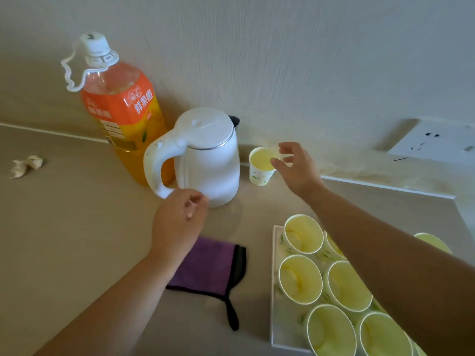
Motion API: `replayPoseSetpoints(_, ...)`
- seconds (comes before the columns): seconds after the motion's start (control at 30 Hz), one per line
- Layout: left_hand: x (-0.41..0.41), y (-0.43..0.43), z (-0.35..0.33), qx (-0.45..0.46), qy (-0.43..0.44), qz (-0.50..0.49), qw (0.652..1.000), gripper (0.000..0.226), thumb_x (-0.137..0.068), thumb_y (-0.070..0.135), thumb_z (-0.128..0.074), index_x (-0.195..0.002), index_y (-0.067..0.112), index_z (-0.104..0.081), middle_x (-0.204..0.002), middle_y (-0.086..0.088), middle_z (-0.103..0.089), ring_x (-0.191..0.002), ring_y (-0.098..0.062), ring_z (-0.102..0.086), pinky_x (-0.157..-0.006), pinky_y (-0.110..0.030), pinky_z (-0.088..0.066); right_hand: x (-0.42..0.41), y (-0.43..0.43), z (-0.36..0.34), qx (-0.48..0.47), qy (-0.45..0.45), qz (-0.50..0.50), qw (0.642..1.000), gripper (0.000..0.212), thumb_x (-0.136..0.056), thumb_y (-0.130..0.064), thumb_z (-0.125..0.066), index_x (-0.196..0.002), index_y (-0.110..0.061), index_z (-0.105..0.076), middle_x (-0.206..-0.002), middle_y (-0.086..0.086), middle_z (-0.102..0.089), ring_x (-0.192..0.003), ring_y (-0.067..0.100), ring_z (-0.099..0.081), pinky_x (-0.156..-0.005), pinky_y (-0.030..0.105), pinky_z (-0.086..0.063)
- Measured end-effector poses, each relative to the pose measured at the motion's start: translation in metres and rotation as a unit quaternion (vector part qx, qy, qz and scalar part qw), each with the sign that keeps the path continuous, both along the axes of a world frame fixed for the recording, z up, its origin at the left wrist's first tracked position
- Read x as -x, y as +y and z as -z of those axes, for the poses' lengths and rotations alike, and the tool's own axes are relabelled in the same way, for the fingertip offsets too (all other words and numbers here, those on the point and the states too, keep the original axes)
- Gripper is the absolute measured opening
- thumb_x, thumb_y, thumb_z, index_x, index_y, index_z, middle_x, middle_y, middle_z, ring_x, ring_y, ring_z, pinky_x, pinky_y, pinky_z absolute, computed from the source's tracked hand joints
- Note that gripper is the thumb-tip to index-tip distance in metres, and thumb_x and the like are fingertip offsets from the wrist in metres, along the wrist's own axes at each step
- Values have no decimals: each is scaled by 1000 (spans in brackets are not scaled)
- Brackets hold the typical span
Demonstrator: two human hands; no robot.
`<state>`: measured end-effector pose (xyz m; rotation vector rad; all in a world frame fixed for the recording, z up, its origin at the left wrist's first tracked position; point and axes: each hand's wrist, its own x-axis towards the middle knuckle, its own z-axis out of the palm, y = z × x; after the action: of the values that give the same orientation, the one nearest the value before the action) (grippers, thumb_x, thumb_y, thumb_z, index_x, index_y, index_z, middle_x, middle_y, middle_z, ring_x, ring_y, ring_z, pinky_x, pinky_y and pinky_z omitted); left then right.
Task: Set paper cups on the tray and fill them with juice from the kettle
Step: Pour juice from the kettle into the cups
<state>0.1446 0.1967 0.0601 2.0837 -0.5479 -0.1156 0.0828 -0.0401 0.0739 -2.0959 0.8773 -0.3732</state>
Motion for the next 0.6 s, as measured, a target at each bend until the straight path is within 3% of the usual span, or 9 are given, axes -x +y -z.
replayPoseSetpoints(0.07,-10,10,-16,59,-81,-93,991,15,-85,26,-64,-96,18,-58,-91,7,-50,-89,-25,-56,-72,-32,-48,-6,13,-13,-40,-25,-27,999,35,-91,-16,-59,-125,-14,-54,-120,-3,-56,-104,17,-59,-87,26,-43)
replayPoseSetpoints(0.13,-28,13,-26,62,-108,-148,981,39,-79,29,-63,-112,9,-56,-104,-2,-49,-101,-32,-51,-86,-41,-46,-16,27,-25,-87,-9,-68,994,41,-93,-15,-55,-134,-17,-48,-129,-4,-54,-105,16,-57,-84,24,-44)
replayPoseSetpoints(0.23,-51,7,-36,57,-25,-126,990,48,-84,23,-67,-127,8,-51,-117,-3,-51,-112,-24,-50,-88,-26,-37,-34,46,-37,-159,33,-100,982,55,-95,-14,-48,-147,-19,-30,-144,-3,-42,-109,11,-48,-68,14,-40)
replayPoseSetpoints(0.33,-65,1,-34,66,78,-74,992,46,-86,20,-68,-128,15,-50,-116,3,-56,-103,-15,-52,-83,-27,-37,-48,57,-40,-172,46,-102,979,50,-94,-14,-43,-143,-19,-36,-138,1,-49,-122,21,-51,-89,28,-44)
replayPoseSetpoints(0.43,-82,5,-33,53,122,-36,990,40,-83,25,-73,-119,20,-58,-103,4,-62,-91,-14,-57,-75,-27,-42,-54,60,-37,-169,42,-90,981,40,-89,-13,-42,-128,-20,-52,-120,1,-61,-114,24,-57,-95,37,-45)
replayPoseSetpoints(0.53,-91,8,-33,84,194,20,977,25,-79,25,-75,-100,18,-64,-78,3,-63,-71,-8,-59,-62,-21,-42,-55,65,-37,-163,33,-76,983,39,-87,-8,-42,-123,-19,-55,-120,1,-61,-113,23,-57,-99,43,-46)
replayPoseSetpoints(0.6,-88,7,-29,91,174,19,980,16,-79,25,-75,-85,16,-63,-66,2,-60,-59,-4,-57,-56,-17,-42,-54,67,-39,-155,32,-70,985,42,-86,-5,-41,-123,-20,-56,-119,1,-62,-113,23,-57,-99,43,-46)
